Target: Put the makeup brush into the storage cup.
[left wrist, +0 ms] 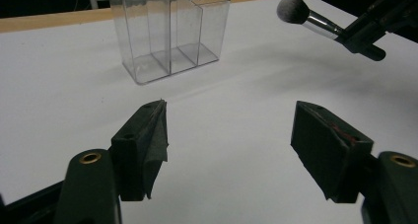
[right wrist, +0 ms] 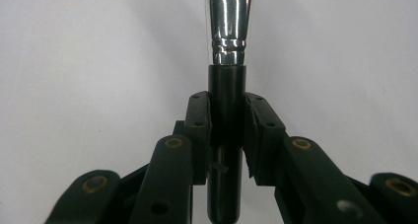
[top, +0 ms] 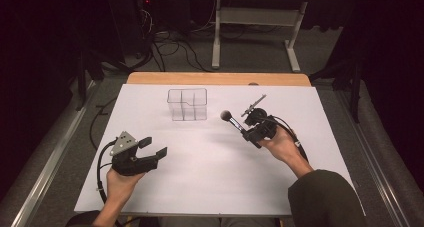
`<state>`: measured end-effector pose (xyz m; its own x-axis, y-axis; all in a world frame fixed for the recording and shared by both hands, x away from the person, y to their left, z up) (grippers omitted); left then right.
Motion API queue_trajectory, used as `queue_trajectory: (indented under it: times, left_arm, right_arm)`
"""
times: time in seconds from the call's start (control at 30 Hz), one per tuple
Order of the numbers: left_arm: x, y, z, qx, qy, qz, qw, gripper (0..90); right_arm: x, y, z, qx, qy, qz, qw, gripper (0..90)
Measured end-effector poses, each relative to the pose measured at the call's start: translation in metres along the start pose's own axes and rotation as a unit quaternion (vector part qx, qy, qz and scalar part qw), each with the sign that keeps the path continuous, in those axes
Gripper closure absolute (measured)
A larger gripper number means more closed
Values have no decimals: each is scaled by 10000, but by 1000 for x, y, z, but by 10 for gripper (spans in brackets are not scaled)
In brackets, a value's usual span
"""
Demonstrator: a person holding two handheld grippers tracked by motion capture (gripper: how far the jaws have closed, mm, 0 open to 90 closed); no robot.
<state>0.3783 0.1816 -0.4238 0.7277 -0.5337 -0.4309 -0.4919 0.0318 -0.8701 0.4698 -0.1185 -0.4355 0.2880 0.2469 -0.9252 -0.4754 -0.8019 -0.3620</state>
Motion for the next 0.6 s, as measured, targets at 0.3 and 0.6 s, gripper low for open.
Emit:
queue_trajectory:
  times: [0.3, 0.6]
  left_arm:
    - [0, 0, -1, 10, 8, 4, 10000, 303]
    - [1, 0, -1, 15, 15, 14, 10000, 302]
  right_arm:
    - [-5, 4, 11, -128, -89, -243, 9996, 767]
    - [-10, 11, 21, -68, -219, -467, 9986, 767]
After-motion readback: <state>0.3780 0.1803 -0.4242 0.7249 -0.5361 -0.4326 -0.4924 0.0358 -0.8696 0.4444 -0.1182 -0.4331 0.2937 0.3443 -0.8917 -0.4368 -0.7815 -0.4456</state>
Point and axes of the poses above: each handheld gripper's, and its own axes: x roughly forward along the jaws, y roughly out of its underside, z roughly to its left, the point moved 9 cm from there along x, roughly forward along the jaws, and after that the axes turned 7 degrees about -x, right-handed, at the moved point
